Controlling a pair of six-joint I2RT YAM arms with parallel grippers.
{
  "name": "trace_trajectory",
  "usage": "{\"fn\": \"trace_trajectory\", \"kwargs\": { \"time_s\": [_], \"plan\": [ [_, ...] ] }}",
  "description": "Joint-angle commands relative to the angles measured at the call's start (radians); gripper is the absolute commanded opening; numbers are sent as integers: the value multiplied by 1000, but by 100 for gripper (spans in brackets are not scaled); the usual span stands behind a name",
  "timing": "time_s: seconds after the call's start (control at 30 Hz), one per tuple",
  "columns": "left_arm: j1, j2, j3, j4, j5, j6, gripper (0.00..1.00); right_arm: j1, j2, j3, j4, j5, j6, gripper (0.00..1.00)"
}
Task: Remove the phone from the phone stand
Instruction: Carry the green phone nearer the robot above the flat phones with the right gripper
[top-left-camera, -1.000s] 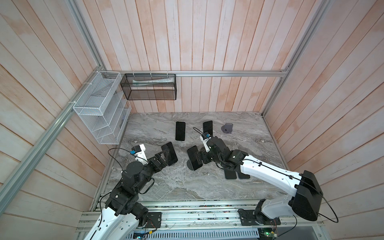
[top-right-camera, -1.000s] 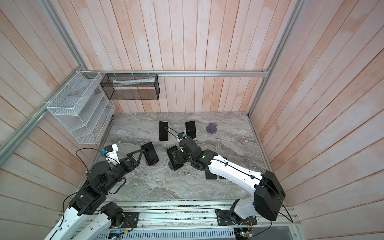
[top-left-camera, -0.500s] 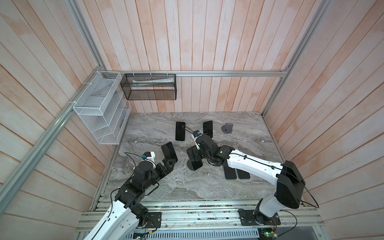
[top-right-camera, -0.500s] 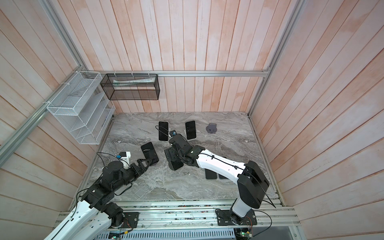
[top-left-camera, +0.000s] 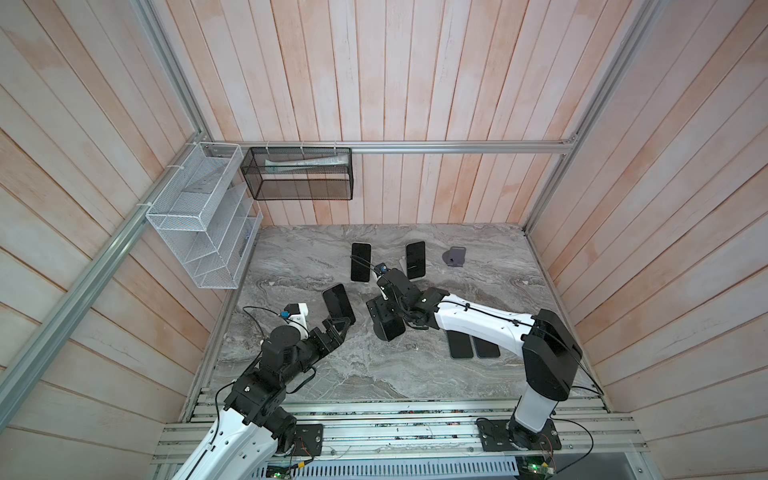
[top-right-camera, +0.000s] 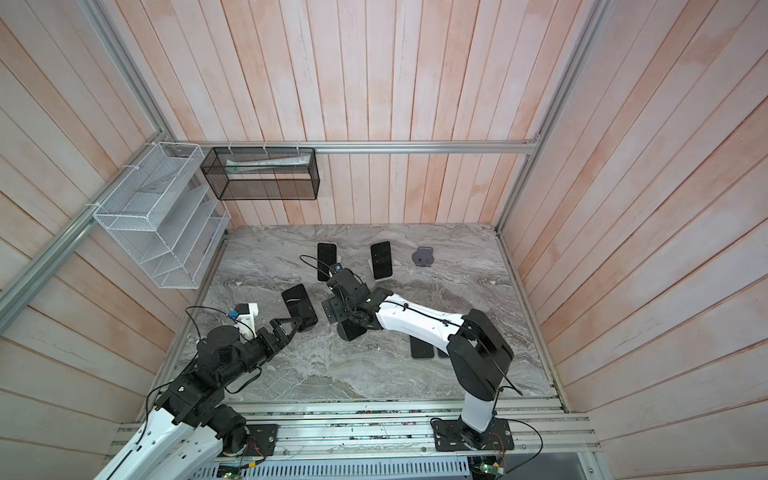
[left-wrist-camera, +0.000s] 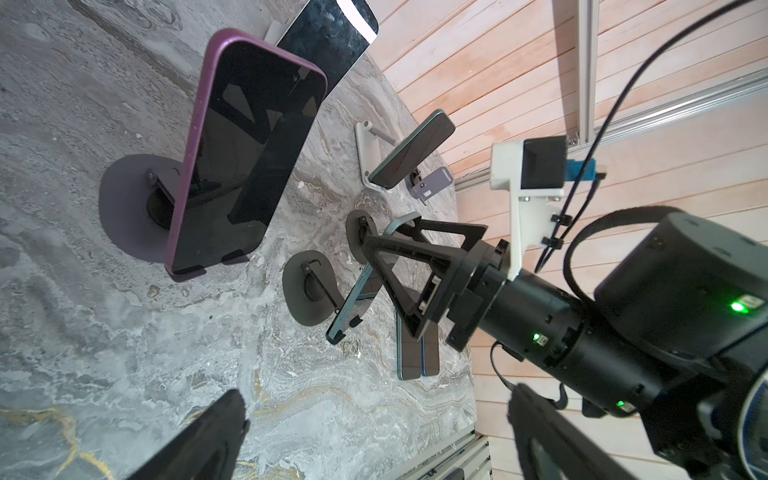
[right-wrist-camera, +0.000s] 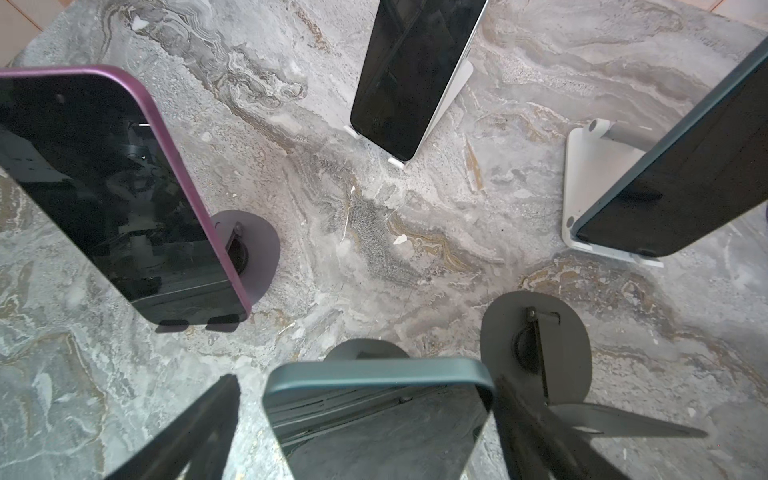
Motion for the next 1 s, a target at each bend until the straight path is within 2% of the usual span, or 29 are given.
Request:
{"fn": "trace_trajectory", "kwargs": {
  "time_s": [0.0,0.27,0.97],
  "plan": [
    [1,2,-18,6,7,36,100,6,22,28,-6,14,-3,94],
    [1,37,-17,29,17,55,100,8,16,5,26,10,-9,84],
    [1,85,5,43,18,90,100,24,-53,-60,81,92,-39,72]
  ]
}}
